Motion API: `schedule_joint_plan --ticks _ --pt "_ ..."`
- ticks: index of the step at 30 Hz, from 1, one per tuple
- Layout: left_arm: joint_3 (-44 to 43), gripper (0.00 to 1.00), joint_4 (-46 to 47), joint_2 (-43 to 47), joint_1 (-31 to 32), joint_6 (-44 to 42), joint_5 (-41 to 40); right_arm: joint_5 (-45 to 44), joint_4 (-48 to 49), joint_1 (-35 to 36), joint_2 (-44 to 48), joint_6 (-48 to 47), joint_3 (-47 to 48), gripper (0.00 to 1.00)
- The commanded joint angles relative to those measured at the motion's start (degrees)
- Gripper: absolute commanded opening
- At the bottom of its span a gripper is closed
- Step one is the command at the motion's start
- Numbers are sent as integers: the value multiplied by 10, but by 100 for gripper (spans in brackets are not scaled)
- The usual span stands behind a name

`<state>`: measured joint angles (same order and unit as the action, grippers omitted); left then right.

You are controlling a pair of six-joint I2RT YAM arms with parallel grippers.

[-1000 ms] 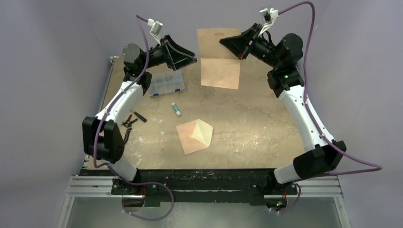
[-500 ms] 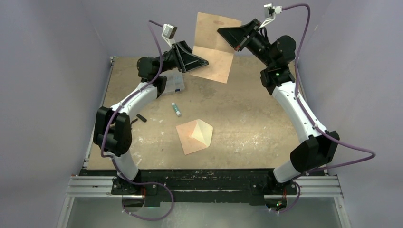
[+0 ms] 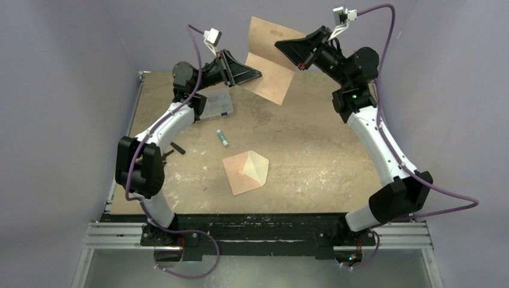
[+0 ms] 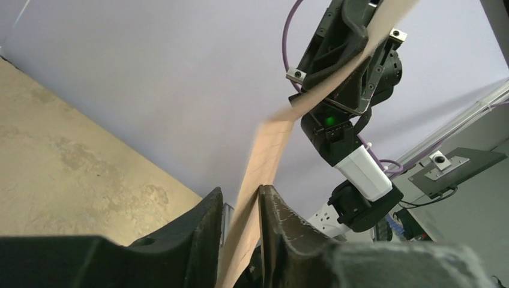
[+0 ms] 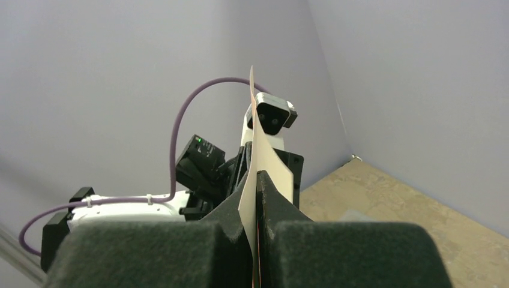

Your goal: Place the letter into the envelope and seal it

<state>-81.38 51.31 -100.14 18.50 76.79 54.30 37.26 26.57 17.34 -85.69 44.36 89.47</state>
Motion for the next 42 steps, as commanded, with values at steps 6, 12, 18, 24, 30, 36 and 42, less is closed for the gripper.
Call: schedule_joint_plan --ticks 6,12,18,24,30,36,42 --pt "-30 15 4 19 -10 -8 31 56 -7 -7 21 -46 16 0" --pt "-23 0 -5 22 -10 -5 18 96 -10 -7 14 -53 24 10" --pt "-31 0 -56 16 -11 -16 -17 168 -1 -7 28 -84 17 69" --pt "-40 0 -67 4 -12 -23 -31 224 -18 -7 50 -95 -8 74" --pt "-67 0 -61 -18 -12 -31 -32 142 -77 -7 57 -101 -3 55" --pt "-88 0 -14 -30 -12 -23 -32 -42 -161 -7 41 -34 13 46" --pt "-89 0 -32 -22 -12 -34 -31 -203 -194 -7 89 -23 -31 81"
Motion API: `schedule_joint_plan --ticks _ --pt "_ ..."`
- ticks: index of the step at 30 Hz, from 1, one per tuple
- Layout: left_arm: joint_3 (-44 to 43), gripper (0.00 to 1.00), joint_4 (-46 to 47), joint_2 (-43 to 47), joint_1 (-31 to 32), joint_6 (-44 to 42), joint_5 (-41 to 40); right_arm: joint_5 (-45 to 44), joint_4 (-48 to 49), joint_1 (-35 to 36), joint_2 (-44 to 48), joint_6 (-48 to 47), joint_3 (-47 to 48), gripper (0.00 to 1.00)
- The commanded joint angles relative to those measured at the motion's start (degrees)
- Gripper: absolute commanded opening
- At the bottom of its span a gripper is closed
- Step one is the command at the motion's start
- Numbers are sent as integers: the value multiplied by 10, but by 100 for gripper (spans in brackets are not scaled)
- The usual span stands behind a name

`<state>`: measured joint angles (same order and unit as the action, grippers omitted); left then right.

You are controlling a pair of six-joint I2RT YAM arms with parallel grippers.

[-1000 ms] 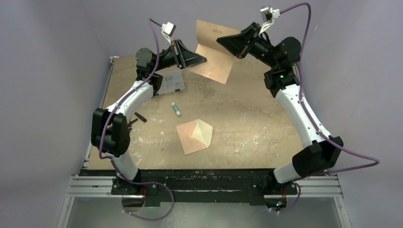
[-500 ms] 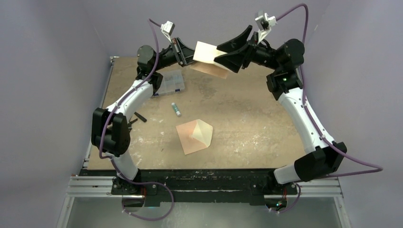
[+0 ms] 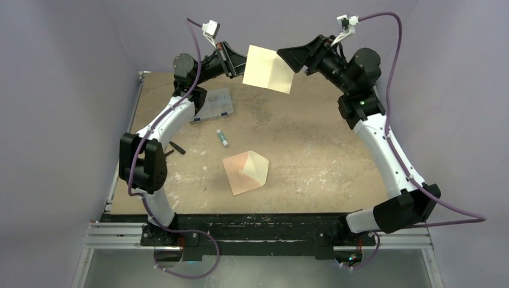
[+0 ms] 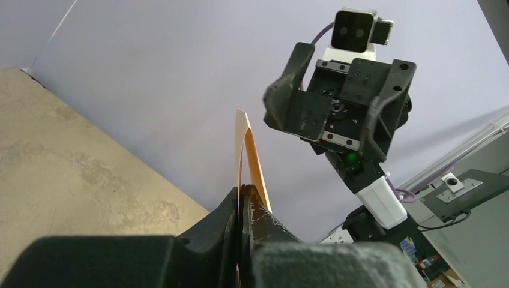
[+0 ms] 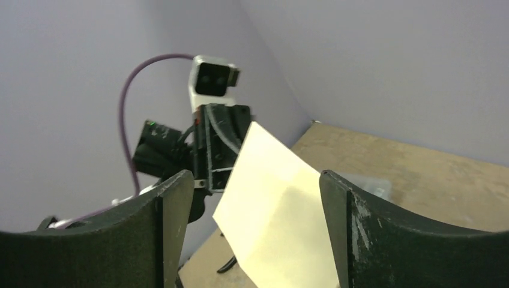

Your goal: Place the letter into the envelope and seal it

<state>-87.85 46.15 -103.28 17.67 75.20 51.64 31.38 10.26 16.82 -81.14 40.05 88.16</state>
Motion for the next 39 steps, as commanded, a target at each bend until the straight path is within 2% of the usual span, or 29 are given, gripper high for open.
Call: schedule_joint_plan --ticks 1,3,6,11,16,21,25,34,36,39 --pt "-24 0 19 11 -4 -16 -8 -159 -33 -2 50 23 -29 84" --pt "-24 0 20 13 -3 -2 -18 -166 -28 -2 56 34 -53 91" --pt "-25 0 44 13 -4 39 -29 -130 15 -2 56 70 -86 94" --pt "-32 0 77 13 -4 114 -50 -63 125 -2 50 161 -143 94" --pt "-35 0 105 15 -4 157 -61 -44 227 -2 53 217 -172 86" --pt "-37 0 90 25 -4 150 -68 -46 275 -4 59 245 -192 89" --pt "-45 0 117 26 -4 192 -75 -27 352 -6 49 292 -211 94" --pt "-52 0 126 41 -3 222 -90 -68 318 -6 36 288 -189 96" --pt "-52 0 134 43 -3 236 -95 -64 336 -6 16 298 -178 96" --pt "-53 0 150 43 -2 273 -106 -37 426 -6 -12 343 -177 95"
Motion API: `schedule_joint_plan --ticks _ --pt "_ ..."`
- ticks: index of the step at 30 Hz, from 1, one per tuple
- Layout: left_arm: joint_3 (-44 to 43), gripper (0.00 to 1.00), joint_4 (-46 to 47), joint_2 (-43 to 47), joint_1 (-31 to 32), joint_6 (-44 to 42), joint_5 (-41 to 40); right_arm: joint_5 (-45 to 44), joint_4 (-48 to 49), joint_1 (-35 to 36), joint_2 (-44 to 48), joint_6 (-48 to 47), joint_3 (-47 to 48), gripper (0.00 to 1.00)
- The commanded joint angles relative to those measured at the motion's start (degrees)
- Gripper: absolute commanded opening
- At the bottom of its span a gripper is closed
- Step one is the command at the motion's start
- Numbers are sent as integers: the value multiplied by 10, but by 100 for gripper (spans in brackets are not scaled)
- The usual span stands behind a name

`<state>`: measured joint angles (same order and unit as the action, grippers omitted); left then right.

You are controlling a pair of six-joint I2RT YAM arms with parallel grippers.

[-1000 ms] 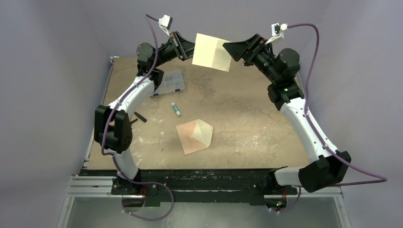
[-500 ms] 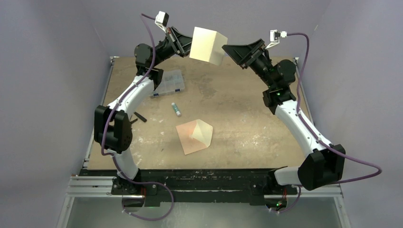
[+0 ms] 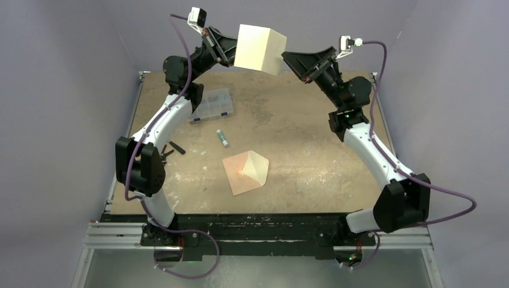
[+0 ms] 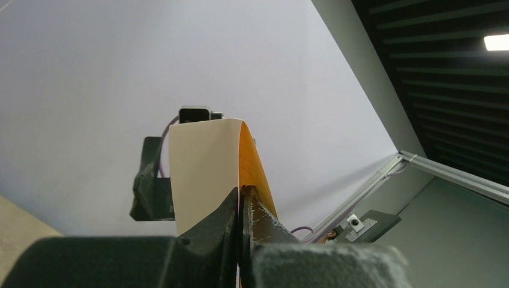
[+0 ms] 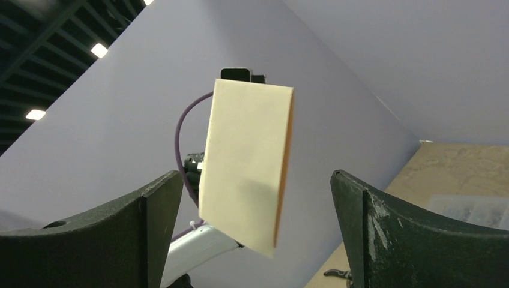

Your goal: Place the letter into the envelope and seal it

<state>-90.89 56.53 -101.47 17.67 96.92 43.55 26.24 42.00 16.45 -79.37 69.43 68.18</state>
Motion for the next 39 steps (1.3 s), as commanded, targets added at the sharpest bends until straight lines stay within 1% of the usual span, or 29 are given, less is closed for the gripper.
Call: schedule_joint_plan --ticks 1,5,7,9,14,18,19,21,23,25,29,31,32,34,35,37,39 --pt "-23 0 50 25 -2 69 -30 23 159 -2 -37 69 19 94" --pt "-23 0 47 28 -1 94 -36 46 341 -2 -79 184 24 89" --pt "-21 0 37 33 -1 89 -36 56 394 -2 -100 224 43 83" --pt "-17 0 28 35 -1 82 -37 64 408 -2 -112 243 58 78" --pt "-12 0 35 36 -1 78 -39 74 372 -1 -116 233 78 71" --pt "-12 0 33 36 -1 69 -38 86 366 0 -128 239 100 61" --pt "-12 0 32 36 0 65 -37 87 361 0 -130 239 106 60" --pt "-16 0 27 36 2 52 -31 90 328 2 -128 212 115 56" --pt "-21 0 17 38 2 34 -23 93 274 6 -123 181 126 55" --pt "-26 0 7 40 2 16 -17 88 260 7 -119 168 128 52" --pt "-36 0 -23 46 2 -24 -3 81 259 7 -118 168 129 38" --pt "-41 0 -37 50 2 -43 2 75 251 7 -114 167 127 26" --pt "-41 0 -41 52 1 -50 4 70 246 7 -111 167 126 17" --pt "-42 9 -60 56 -2 -72 10 61 226 7 -101 158 120 4" --pt "-42 14 -75 60 -4 -87 13 56 212 7 -94 150 115 0" --pt "-38 23 -121 74 -10 -132 15 44 179 5 -78 117 110 0" --pt "-34 31 -199 90 -17 -198 9 24 139 3 -60 80 110 0"
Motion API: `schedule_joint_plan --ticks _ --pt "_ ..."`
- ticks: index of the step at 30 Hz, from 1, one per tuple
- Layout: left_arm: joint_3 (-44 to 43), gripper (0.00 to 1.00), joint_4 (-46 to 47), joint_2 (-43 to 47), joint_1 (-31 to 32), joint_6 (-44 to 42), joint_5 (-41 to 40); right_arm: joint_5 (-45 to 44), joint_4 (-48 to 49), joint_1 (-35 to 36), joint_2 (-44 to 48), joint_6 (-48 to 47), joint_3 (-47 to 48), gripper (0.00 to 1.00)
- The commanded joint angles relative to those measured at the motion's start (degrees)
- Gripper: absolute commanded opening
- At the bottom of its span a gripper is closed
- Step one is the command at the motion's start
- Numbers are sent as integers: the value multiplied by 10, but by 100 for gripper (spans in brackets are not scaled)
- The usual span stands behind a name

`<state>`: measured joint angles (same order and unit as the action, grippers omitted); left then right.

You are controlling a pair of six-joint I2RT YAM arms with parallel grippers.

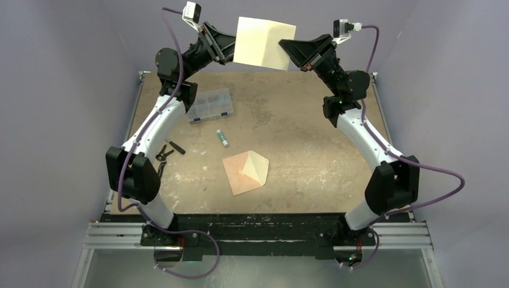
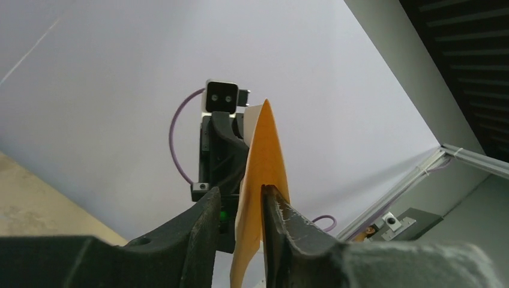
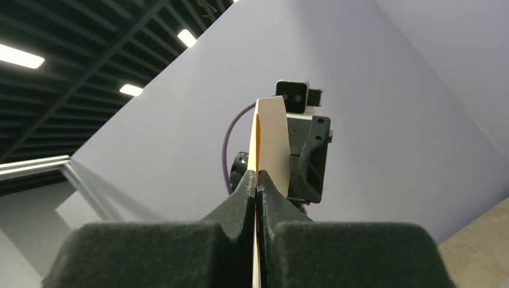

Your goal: Place the letter into the envelope and seal it

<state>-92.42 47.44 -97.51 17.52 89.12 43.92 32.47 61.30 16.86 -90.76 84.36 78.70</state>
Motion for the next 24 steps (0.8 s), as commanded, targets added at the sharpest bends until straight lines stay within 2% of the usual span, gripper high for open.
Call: schedule_joint_plan --ticks 1,2,4,6,9,13,17,19,24 --pt "-20 35 -160 58 -18 -159 -1 -50 -78 -3 64 -93 6 0" --pt "-26 37 -217 62 -22 -196 -7 -63 -107 -4 73 -119 8 0" --pt "-66 41 -390 62 -33 -283 -33 -97 -188 -4 93 -184 18 0" --pt "-92 45 -504 61 -41 -358 -73 -153 -258 -4 110 -261 32 0" --pt "-106 49 -581 60 -42 -400 -129 -209 -328 -4 124 -328 41 0" --pt "-97 54 -564 60 -42 -398 -142 -215 -380 -3 128 -379 48 0" --pt "-55 57 -397 71 -39 -347 -88 -168 -416 -2 121 -417 51 0" --pt "-46 59 -343 75 -32 -338 -72 -145 -434 -1 117 -433 52 0" --pt "-48 59 -327 66 14 -368 -73 -82 -417 1 115 -430 37 0"
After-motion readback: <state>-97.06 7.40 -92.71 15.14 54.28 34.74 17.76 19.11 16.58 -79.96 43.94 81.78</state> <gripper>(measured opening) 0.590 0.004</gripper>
